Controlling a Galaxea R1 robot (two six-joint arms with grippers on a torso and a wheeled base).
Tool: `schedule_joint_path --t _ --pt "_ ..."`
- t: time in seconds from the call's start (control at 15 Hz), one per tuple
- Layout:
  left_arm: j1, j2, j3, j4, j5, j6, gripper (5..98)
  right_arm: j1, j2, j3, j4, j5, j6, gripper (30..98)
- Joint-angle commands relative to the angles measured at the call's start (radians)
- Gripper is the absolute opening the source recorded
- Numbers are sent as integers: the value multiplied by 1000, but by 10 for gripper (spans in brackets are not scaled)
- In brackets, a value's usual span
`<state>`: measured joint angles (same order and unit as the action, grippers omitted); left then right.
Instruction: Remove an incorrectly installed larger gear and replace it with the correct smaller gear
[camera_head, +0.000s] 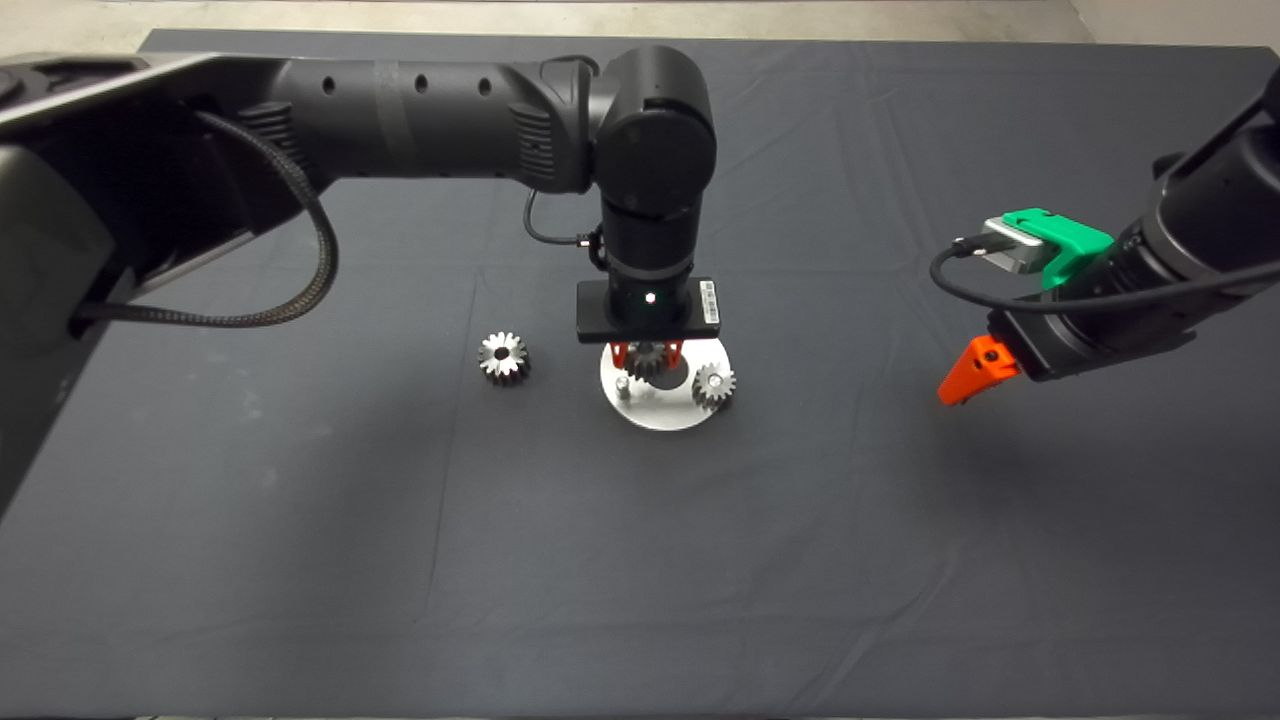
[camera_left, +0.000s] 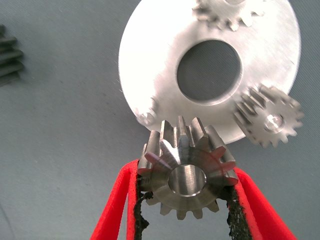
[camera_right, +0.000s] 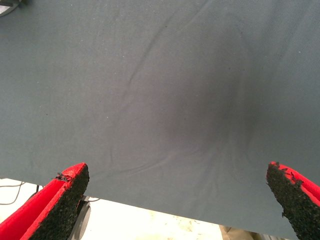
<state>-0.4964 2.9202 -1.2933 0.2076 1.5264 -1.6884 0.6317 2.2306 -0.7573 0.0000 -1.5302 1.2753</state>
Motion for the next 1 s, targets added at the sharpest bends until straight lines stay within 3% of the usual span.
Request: schedule_joint_path --t 0.0,0.2,0.33,0.67,0.93 --pt "-14 -2 71 24 61 -56 322 22 -4 4 32 -88 -5 940" --pt "-11 -6 131 29 63 -116 322 23 -4 4 32 -88 -6 940" --pt "-1 -8 138 38 64 -125 322 25 -2 4 32 -88 -7 940" --pt "44 -41 135 134 64 -121 322 25 -1 4 32 -88 -5 940" --pt "44 -51 99 170 66 -66 322 25 1 4 32 -88 -5 940"
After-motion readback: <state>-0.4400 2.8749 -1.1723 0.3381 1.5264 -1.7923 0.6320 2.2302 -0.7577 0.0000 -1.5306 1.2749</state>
